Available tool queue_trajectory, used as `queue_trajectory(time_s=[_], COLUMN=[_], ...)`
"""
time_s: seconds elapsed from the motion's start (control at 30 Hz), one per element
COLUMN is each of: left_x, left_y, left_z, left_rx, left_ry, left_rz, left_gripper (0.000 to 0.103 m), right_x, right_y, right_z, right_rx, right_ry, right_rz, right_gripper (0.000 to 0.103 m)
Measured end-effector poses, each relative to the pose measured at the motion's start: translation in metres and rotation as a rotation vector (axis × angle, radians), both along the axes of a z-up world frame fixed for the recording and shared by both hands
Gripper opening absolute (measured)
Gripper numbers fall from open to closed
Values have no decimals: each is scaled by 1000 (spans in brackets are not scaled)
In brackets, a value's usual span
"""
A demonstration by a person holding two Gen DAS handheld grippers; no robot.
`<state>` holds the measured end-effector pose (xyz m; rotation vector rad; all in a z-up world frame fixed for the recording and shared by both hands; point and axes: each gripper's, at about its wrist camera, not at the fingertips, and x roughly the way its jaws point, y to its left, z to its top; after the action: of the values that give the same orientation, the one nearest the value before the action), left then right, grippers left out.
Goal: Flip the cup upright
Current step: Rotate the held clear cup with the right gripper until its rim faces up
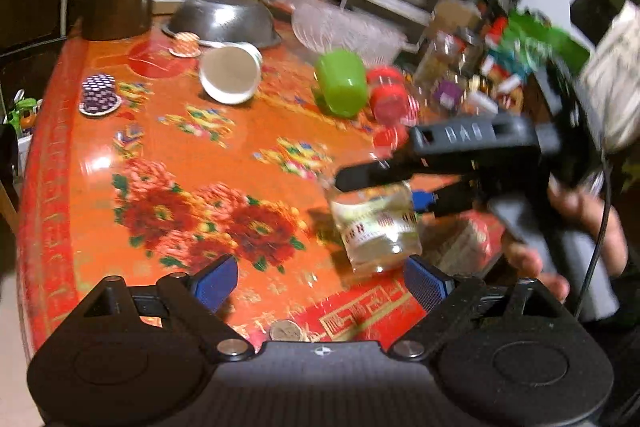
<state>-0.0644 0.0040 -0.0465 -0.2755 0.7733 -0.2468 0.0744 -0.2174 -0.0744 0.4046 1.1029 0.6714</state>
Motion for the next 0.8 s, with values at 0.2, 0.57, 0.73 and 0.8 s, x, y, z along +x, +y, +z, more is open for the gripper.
queue_trajectory(time_s=[0.2,0.57,0.73,0.8], left_x=[-7,-10,-7,-8], left_y=[21,25,30,31], left_z=[7,15,9,6], left_rx=[-79,-107,-150,-155], left_ry=[-57,-176,-166,-164], left_rz=[39,46,58,65], left_gripper=[92,92,92,92], right_x=[-45,-129,-129,-132], right_y=[-4,-11,-7,-1], right_z=[25,-6,-43,-50], right_rx=[-82,-169,-105,-110], right_ry=[-381,-1028,-1131,-1186], right_rz=[-86,-306,-356,-349], right_gripper=[65,66,66,66])
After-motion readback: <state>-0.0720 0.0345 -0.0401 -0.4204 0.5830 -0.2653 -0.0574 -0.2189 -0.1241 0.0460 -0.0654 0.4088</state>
